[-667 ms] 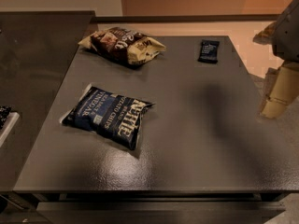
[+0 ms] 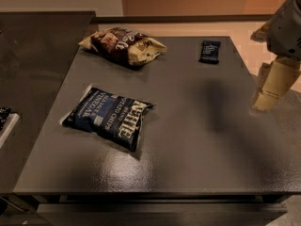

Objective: Move rxbar blueberry near blue chip bag

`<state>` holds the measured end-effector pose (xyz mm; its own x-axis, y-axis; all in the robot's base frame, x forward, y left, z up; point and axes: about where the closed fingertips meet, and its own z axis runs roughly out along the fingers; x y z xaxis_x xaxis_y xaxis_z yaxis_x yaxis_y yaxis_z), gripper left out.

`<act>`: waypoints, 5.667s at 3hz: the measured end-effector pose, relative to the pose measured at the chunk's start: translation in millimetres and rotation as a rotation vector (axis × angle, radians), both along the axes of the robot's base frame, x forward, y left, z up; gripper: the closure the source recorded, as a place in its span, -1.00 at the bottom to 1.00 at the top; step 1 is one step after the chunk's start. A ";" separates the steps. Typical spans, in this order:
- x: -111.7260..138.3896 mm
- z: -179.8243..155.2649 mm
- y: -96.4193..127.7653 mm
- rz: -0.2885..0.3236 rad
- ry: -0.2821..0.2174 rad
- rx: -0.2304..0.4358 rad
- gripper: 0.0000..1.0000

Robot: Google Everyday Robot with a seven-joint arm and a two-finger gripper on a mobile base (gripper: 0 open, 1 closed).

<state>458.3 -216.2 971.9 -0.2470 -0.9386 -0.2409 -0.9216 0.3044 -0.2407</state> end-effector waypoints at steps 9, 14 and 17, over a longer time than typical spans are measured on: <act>212.2 -77.0 -21.3 -0.730 -0.020 0.319 -1.00; 260.1 -118.6 -18.9 -0.960 -0.114 0.326 -1.00; 286.0 -130.1 -22.8 -1.008 -0.116 0.373 -1.00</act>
Offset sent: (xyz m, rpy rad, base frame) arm 0.0861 -0.0031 -0.0046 0.1584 -0.0565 -0.1965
